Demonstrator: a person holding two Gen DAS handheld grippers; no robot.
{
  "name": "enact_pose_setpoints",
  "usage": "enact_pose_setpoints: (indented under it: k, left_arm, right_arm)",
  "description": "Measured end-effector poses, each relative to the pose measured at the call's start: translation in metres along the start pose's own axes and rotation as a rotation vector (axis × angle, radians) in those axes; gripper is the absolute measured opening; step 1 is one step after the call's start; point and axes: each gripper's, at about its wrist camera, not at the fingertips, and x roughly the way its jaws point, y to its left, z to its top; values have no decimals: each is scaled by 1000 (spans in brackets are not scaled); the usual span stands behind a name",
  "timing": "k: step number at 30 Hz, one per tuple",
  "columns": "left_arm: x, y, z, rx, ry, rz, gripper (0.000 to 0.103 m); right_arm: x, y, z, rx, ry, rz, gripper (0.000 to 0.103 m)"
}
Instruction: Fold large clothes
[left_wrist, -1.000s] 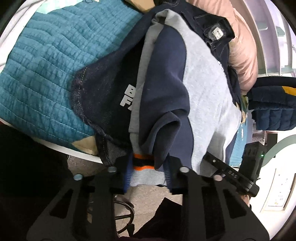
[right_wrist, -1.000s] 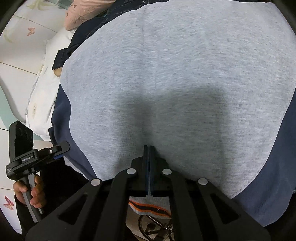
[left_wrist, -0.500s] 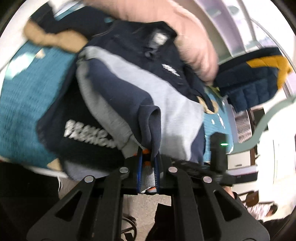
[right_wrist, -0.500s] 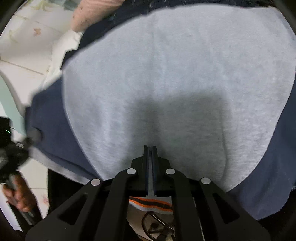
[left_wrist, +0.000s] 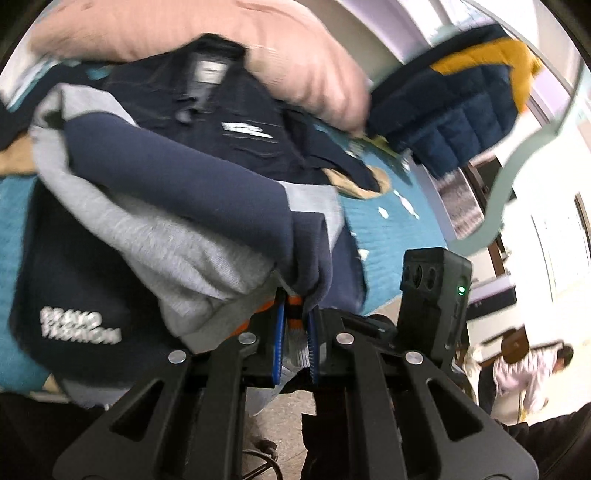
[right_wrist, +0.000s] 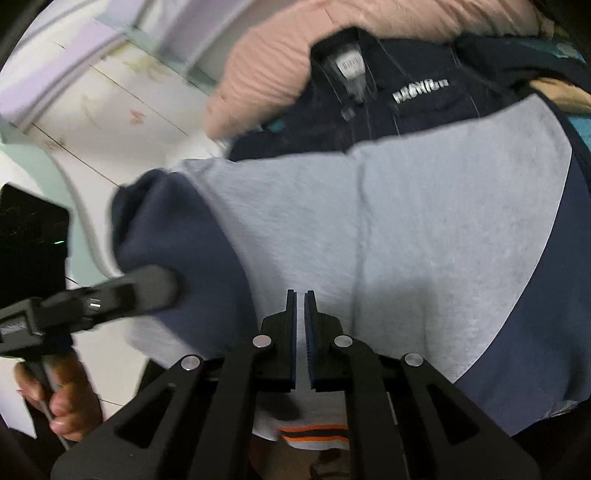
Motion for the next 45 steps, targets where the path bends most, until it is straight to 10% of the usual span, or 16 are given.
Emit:
enact_pose_setpoints:
  k: [11, 19, 23, 26, 32, 38, 45]
  left_arm:
    - [125, -91, 12, 139, 174, -110, 10]
    - [224, -84, 4, 55, 351, -66, 13]
    - [210, -88, 13, 29, 318, -198, 23]
    - [176, -95, 26, 57, 198, -217, 70]
    - [128, -61, 57, 38, 6, -51, 71]
    - [146, -26, 88, 29, 50, 36, 71]
    - [204, -50, 123, 85, 147, 58, 71]
  right_arm:
    - [-87, -66, -7, 210, -163, -175, 6]
    - [-100, -118, -32, 364, -132, -293, 9]
    - [-110, -108, -36, 324, -138, -327, 12]
    - [-127, -97, -38, 274, -171, -375, 13]
    - [-130, -71, -16, 133, -219, -345, 23]
    - [-72, -78, 10, 109, -105, -301, 22]
    - [-61, -128, -21, 212, 26, -464, 0]
